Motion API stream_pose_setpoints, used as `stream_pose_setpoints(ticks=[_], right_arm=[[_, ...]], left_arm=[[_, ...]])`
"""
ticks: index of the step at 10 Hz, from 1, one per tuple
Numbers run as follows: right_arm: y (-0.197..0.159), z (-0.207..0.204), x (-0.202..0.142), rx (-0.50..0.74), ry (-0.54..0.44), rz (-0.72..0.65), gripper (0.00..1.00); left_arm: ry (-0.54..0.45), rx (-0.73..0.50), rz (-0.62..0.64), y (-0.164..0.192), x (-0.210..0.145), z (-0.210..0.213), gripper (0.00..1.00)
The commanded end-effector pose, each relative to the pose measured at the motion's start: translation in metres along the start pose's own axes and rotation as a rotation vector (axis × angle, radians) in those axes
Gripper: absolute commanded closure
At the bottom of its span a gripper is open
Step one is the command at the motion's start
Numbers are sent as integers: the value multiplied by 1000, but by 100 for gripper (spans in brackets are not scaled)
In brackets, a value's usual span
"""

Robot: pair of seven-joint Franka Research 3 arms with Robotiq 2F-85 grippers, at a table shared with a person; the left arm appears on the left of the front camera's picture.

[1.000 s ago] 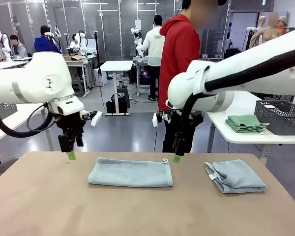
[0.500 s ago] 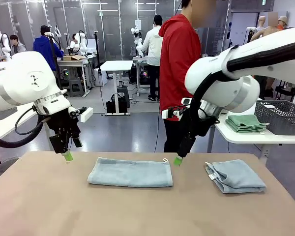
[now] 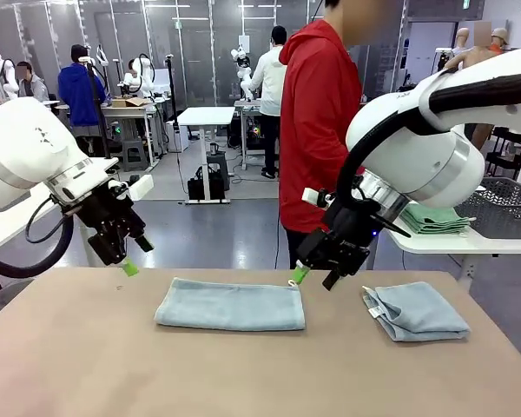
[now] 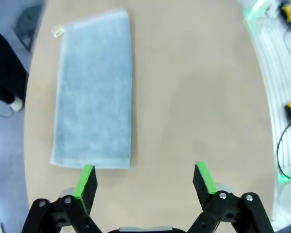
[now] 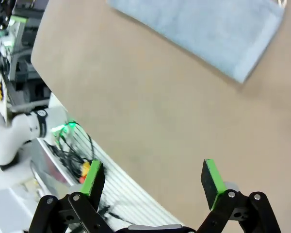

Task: Fold the towels and place them in the basket.
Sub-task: When a person lays out a Towel with hook on the table, fold it in half twice.

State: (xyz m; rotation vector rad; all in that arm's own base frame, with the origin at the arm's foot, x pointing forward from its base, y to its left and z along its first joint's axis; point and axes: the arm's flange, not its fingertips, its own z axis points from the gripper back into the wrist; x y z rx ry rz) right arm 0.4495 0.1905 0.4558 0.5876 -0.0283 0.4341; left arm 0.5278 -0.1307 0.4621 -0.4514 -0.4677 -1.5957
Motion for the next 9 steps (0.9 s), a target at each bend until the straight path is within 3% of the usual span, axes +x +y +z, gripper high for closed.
stream_pose_setpoints(ticks=[1, 3, 5, 9], right_arm=[[17, 8, -7, 20, -19, -120, 0], [24, 8, -6, -5, -72, -201, 0], [18, 12, -4, -5, -28, -150, 0], [18, 12, -4, -5, -28, -150, 0]], left_arm=[[-136, 21, -24, 1, -18, -3, 0], [-238, 40, 2, 1, -29, 2, 0], [-348, 47, 19, 0, -39, 9, 0], [-550, 67, 1, 4, -54, 17, 0]])
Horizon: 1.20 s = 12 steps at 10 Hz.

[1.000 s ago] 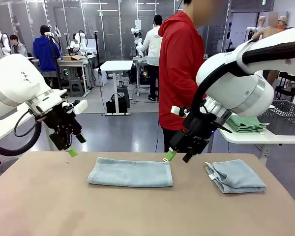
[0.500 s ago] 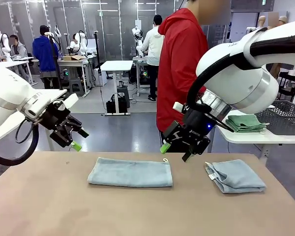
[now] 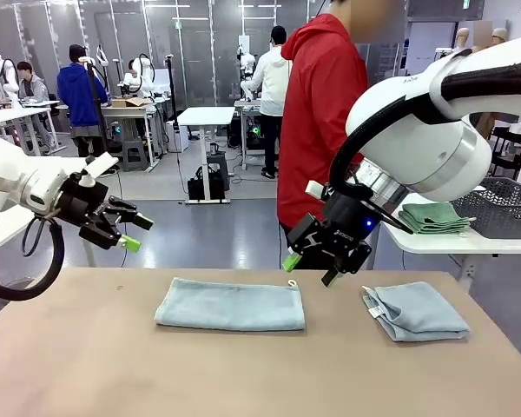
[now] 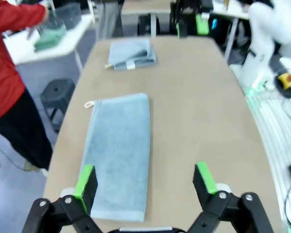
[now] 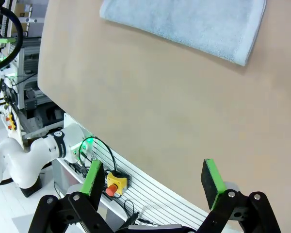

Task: Fold the towels and place them in the basket.
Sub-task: When a person lays out a Towel with hook on the table, fold it in half twice.

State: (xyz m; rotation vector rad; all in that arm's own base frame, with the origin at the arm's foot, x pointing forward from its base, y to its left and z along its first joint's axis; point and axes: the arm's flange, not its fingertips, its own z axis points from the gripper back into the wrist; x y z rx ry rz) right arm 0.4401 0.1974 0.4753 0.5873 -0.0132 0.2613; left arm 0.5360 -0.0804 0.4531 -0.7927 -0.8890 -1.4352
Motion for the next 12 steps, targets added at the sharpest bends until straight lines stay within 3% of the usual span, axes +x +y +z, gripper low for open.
stream_pose_setpoints(ticks=[1, 9, 12], right_arm=[[-2, 0, 0, 0, 7, 17, 0], [-2, 0, 0, 0, 7, 17, 0], [-2, 0, 0, 0, 7, 17, 0]], left_arm=[[-75, -16, -1, -1, -8, 2, 0], [-100, -43, 23, 9, -14, 18, 0], [-137, -56, 15, 10, -20, 60, 0]])
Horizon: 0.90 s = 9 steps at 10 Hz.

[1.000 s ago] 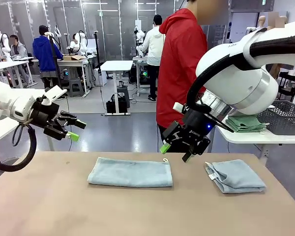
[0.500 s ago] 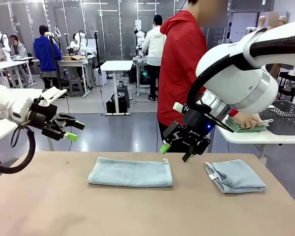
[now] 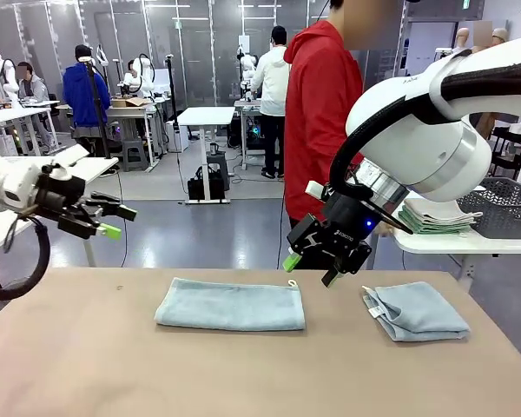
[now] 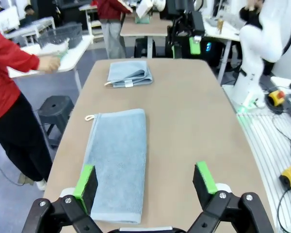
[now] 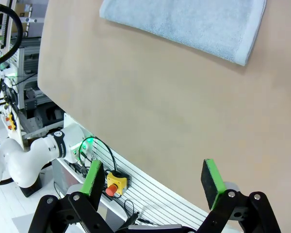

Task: Fold the towels and place them in the basket.
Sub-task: When a person lays out a Towel with hook on the table, fold it in half twice.

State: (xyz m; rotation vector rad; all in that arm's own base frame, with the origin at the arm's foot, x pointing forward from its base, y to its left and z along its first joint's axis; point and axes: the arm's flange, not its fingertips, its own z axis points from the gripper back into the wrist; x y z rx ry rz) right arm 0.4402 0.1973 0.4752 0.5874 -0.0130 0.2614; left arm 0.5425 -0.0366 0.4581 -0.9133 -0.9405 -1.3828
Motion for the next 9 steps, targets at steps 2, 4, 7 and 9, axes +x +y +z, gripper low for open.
stream_pose_setpoints(ticks=[2, 4, 7, 9], right_arm=[[-1, 0, 0, 0, 7, 17, 0], [-1, 0, 0, 0, 7, 17, 0], [9, 1, -1, -11, -21, 5, 0], [36, -15, 12, -217, -75, -84, 0]], left_arm=[[24, -70, 5, 6, -1, 40, 0], [38, -70, 15, 9, -2, 43, 0], [31, -42, -3, 1, -5, 45, 0], [31, -42, -3, 1, -5, 45, 0]])
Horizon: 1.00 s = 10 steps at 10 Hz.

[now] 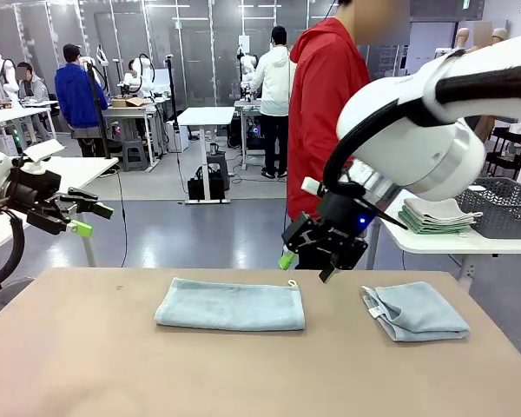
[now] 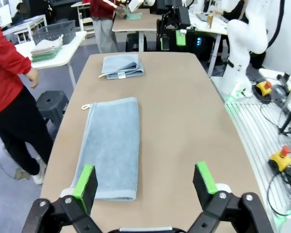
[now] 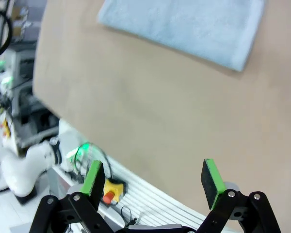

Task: Fold the towels and place them in the basket.
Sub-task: When a person lays out a Towel with hook on the table, fold it in half twice.

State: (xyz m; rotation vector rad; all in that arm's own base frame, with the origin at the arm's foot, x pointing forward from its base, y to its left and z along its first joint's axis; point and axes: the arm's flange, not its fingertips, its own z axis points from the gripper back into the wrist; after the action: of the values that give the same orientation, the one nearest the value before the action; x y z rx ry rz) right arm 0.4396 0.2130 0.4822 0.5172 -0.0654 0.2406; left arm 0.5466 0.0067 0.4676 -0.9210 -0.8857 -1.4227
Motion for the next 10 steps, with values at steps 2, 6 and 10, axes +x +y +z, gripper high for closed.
stream_pose_setpoints(ticks=[2, 6, 10], right_arm=[[37, -46, 36, -276, -64, -136, 0], [2, -109, 74, -342, -50, -275, 0], [-46, -147, 96, -395, -71, -276, 0]], left_arm=[[-4, 5, -2, -3, 2, 1, 0], [-4, 5, -2, -3, 2, 1, 0], [-4, 5, -2, -3, 2, 1, 0]])
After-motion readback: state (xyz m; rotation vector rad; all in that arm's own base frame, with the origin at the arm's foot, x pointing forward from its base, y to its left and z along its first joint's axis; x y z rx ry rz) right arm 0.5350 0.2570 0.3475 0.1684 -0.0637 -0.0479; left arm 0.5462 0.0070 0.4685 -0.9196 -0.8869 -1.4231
